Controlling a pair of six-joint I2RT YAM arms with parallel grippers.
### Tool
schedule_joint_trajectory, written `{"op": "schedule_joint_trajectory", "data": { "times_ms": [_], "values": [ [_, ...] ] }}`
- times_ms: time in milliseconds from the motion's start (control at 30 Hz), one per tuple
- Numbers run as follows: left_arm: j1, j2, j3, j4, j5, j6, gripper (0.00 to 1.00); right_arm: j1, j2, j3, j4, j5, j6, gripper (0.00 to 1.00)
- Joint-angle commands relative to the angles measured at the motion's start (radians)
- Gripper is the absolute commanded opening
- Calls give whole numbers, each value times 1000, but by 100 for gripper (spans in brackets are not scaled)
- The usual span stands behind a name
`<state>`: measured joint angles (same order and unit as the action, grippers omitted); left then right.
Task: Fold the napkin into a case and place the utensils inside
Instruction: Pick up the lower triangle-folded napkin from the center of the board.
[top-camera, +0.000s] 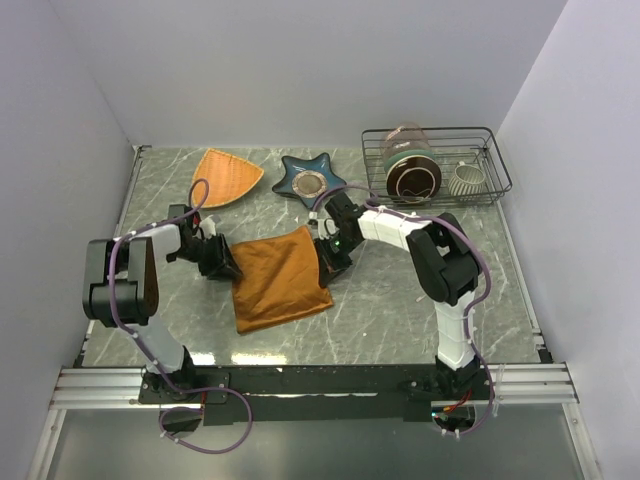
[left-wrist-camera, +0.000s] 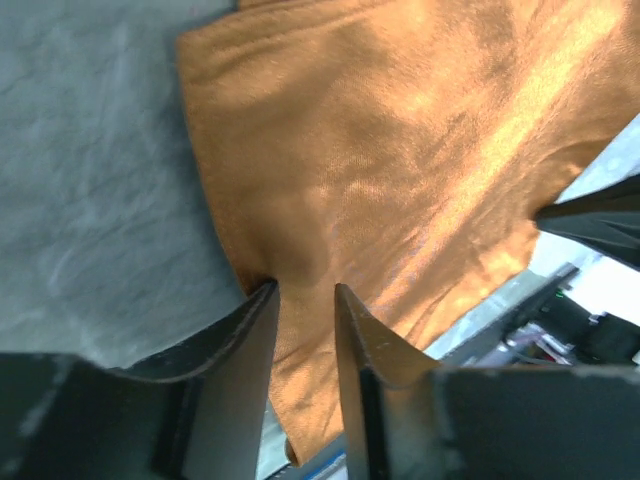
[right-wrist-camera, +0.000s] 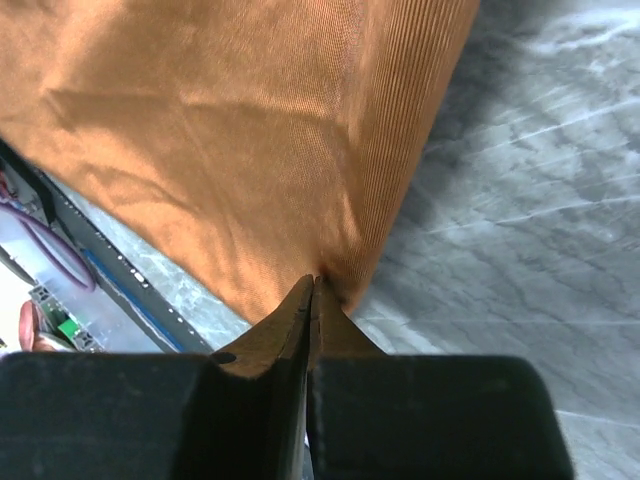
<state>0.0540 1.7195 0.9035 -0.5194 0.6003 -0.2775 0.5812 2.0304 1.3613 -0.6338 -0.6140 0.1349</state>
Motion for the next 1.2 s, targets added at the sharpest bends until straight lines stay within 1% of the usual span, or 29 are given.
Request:
{"op": "schedule_joint_trajectory", "data": {
  "times_ms": [0,100,233,300,333,367,433,467,500,533,567,600,633,667,700,733,800,833,933,967,1033,1167],
  "values": [
    [-6,113,40,45,-10,-19,32,-15,37,27,-21,46,8,0],
    [-6,182,106,71,-17,-26,28,-49,65,42,-17,63,26,0],
    [-5,238,213,70,-27,-12,27,-73,62,61,-9,70,25,0],
    [-6,249,236,47,-19,11,27,-73,54,67,-10,48,19,5],
    [-6,250,253,30,-11,20,27,-72,41,71,-18,30,16,9],
    [-6,247,259,13,-1,50,27,-75,30,74,-21,-21,11,18],
    [-2,215,270,-36,47,93,35,-83,-17,90,-58,-58,-12,27],
    [0,197,273,-45,70,147,38,-90,-35,100,-75,-69,-33,39],
    [4,149,275,-51,94,174,44,-101,-67,110,-87,-76,-44,45],
    [9,129,282,-53,113,201,47,-112,-79,133,-102,-79,-53,50],
    [10,112,288,-53,116,243,49,-141,-91,145,-104,-78,-64,58],
    [12,94,297,-51,116,259,53,-152,-90,162,-106,-66,-73,61],
    [12,91,316,-42,116,267,54,-165,-79,214,-115,-50,-83,63],
    [10,94,325,-34,115,311,56,-182,-62,248,-125,-29,-102,66],
    [10,107,339,-28,112,314,57,-190,-14,284,-133,-1,-106,66],
    [12,120,365,-13,107,316,57,-195,19,370,-164,-4,-115,67],
    [7,158,396,-11,102,327,57,-198,107,462,-196,-27,-123,67],
    [6,169,426,-14,99,331,57,-196,123,517,-192,-24,-120,67],
    [3,201,449,-8,67,337,55,-193,158,553,-132,-29,-98,68],
    [3,212,451,-2,59,342,54,-192,171,562,-123,-35,-84,65],
    [-3,219,457,-7,52,343,52,-188,198,587,-110,-41,-78,62],
    [-6,210,436,-2,44,337,52,-176,226,575,-107,-61,-72,62]
  ]
}}
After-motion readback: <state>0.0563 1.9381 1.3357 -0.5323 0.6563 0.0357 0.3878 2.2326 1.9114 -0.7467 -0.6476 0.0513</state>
